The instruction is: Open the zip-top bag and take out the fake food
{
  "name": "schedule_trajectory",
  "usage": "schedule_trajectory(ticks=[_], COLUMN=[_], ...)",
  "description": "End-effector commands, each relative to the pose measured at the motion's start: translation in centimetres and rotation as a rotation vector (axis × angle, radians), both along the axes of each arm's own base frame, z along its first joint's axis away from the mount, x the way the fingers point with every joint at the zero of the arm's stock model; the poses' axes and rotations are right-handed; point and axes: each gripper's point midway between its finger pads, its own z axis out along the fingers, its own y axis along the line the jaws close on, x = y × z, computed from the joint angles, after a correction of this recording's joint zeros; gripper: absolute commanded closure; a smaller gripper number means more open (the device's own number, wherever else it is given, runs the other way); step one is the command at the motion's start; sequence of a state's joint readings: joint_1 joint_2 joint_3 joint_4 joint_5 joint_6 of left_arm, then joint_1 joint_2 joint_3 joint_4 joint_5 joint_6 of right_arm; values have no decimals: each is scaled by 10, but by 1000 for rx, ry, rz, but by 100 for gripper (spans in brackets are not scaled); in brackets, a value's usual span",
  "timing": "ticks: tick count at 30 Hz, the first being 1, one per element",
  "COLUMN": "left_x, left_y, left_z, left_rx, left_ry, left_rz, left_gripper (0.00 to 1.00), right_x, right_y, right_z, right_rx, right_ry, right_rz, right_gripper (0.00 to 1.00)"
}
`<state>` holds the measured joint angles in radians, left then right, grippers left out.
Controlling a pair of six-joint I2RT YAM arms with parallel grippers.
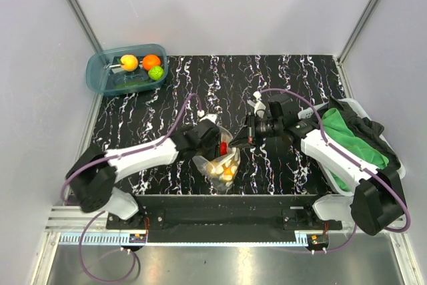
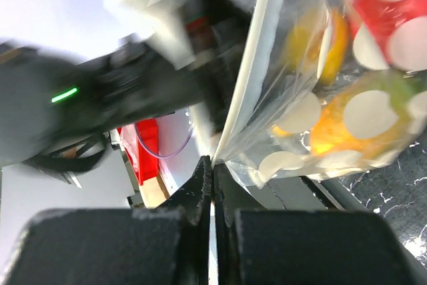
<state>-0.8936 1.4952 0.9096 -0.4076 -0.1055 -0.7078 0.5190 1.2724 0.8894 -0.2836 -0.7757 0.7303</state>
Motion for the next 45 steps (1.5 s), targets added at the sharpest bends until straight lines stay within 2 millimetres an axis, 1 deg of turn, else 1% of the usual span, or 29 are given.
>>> schedule_trajectory(ticks=[1, 2, 4, 5, 7, 8, 10, 15, 18, 21, 23, 24, 26, 27, 28, 29, 31, 32, 33, 34, 35, 36, 38, 39, 40, 41, 42, 43, 45], left_x=[-10, -14, -25, -28, -38, -39, -43, -35, -21, 10, 20, 37, 55, 72, 87, 104, 125, 142, 160, 170, 190, 206, 232, 254, 265, 279, 294, 304, 326], left_y=[-17, -17, -20, -22, -26, -29, -26, -18, -10, 11, 12, 25, 29, 43, 45, 60, 69, 71, 88, 95, 100, 121, 145, 169, 182, 211, 219, 233, 259], left_z=[50, 53, 58, 71, 81, 98, 108, 173, 210, 239, 256, 260, 272, 274, 279, 283, 297, 289, 303, 306, 293, 302, 294, 280, 278, 273, 245, 254, 233], left_rx=[-120, -130, -155, -193, -230, -285, -330, -467, -470, -474, -523, -517, -560, -558, -597, -606, -684, -695, -714, -747, -743, -748, -780, -773, -816, -815, -808, -839, -820], left_ry=[-123, -124, -132, -167, -204, -257, -292, -537, -666, -732, -744, -759, -766, -774, -781, -794, -815, -792, -837, -824, -796, -832, -812, -808, -783, -783, -711, -725, -715], left_rz=[-116, -126, -155, -171, -212, -230, -239, -263, -276, -204, -209, -162, -124, -70, -31, 25, 87, 112, 162, 205, 242, 301, 435, 516, 595, 701, 762, 800, 884], left_gripper=[96, 100, 100, 100, 100, 100, 100, 100, 100, 100, 100, 100, 100, 100, 100, 100, 100, 100, 99, 98, 98, 98, 98, 96, 93, 91, 91, 90, 85], right_x=[4, 7, 12, 14, 16, 17, 16, 10, 8, 6, 6, 7, 7, 8, 8, 8, 7, 7, 6, 6, 5, 5, 4, 5, 4, 4, 4, 4, 4], right_y=[-1, -3, -6, -8, -10, -12, -13, -14, -16, -16, -16, -16, -15, -14, -14, -13, -13, -12, -13, -13, -13, -14, -14, -15, -15, -15, -15, -15, -16], right_z=[10, 10, 8, 8, 6, 4, 1, -12, -17, -21, -21, -20, -21, -19, -19, -19, -18, -17, -18, -18, -17, -19, -18, -17, -16, -13, -11, -9, -4], right_rx=[4, -2, -10, -13, -18, -22, -29, -41, -49, -52, -51, -50, -52, -47, -47, -43, -39, -35, -37, -36, -35, -39, -37, -36, -35, -30, -30, -29, -28], right_ry=[-75, -80, -77, -76, -74, -70, -66, -29, -21, -13, -17, -16, -24, -29, -32, -31, -29, -32, -34, -38, -44, -44, -51, -60, -64, -71, -81, -86, -113], right_rz=[1, -5, -23, -30, -40, -42, -36, -21, -26, -19, -13, -12, -4, 2, 5, 11, 21, 25, 27, 28, 29, 29, 32, 33, 35, 38, 41, 43, 48], right_gripper=[100, 100, 100, 100, 100, 100, 100, 100, 100, 100, 100, 100, 100, 100, 100, 100, 100, 100, 100, 100, 100, 100, 100, 100, 100, 100, 100, 100, 100])
